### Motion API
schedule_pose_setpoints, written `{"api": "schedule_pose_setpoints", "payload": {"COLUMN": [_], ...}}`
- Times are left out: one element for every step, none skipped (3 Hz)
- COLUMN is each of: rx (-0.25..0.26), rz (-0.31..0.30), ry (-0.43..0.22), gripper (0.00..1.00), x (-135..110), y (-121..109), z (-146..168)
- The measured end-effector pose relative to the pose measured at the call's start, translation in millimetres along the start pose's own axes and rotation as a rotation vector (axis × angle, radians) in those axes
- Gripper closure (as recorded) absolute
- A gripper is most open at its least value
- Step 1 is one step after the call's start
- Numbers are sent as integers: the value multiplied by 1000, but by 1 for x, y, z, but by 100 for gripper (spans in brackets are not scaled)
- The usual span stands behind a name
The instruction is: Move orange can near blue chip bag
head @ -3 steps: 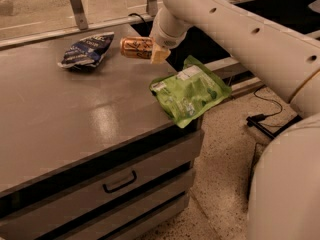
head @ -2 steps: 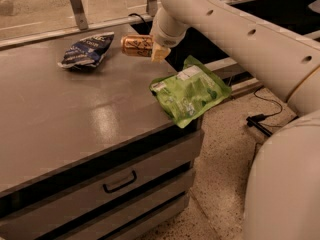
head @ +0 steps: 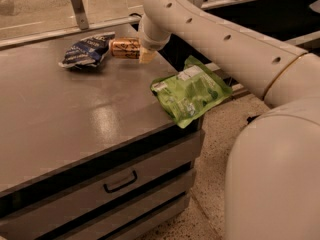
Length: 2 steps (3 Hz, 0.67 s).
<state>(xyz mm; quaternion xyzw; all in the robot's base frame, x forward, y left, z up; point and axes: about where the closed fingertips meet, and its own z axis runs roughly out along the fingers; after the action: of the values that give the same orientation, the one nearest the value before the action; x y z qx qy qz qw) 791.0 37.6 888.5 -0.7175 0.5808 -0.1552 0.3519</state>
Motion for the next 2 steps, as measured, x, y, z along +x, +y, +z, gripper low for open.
{"api": "schedule_pose_setpoints", "payload": {"rx": [-17,-51], "rz": [-26,-42], "ry": [-18,-36], "gripper": [85,64], "x": [-15,-23], "y": [1,8], "z": [21,37]}}
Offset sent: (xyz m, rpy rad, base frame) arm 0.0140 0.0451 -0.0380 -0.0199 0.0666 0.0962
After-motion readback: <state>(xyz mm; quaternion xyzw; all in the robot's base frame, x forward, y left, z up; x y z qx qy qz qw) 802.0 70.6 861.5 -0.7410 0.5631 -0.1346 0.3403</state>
